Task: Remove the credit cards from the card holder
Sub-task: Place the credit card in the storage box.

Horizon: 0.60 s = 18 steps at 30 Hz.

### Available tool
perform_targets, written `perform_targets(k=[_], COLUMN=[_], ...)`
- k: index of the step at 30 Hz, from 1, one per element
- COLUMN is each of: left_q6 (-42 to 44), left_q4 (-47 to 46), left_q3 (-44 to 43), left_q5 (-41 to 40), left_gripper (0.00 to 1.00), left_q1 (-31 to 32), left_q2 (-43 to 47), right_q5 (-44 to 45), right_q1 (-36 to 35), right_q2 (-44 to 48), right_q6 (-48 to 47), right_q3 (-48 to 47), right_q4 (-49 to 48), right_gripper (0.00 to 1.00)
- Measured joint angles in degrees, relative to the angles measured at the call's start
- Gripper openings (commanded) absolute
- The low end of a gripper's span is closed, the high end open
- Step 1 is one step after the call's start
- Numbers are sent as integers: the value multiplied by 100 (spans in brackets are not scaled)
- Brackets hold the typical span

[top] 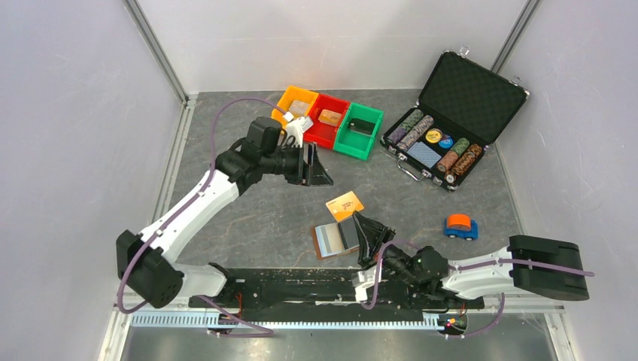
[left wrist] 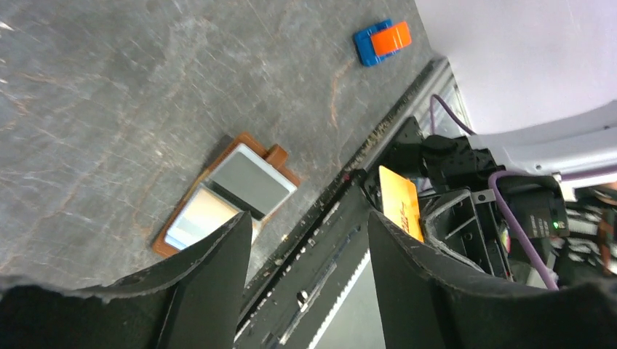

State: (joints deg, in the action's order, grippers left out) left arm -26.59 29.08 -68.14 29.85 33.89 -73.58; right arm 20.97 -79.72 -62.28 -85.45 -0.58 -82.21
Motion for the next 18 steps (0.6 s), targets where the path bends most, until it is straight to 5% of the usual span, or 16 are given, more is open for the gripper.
perform_targets(k=[10,18], left_q6=[140,146], left_q4=[-7,-131], left_q3=[63,323], left_q5=[1884,2422], left_gripper=[67,64], left_q1=[-188,-188], left_q2=[-529,-662], right_q5=[-284,-321], right_q1=[-155,-223], right_q2=[-293,-656], right_q6=[-55,-232], right_q3=[0,0], right_q4=[92,39], right_gripper=[0,0])
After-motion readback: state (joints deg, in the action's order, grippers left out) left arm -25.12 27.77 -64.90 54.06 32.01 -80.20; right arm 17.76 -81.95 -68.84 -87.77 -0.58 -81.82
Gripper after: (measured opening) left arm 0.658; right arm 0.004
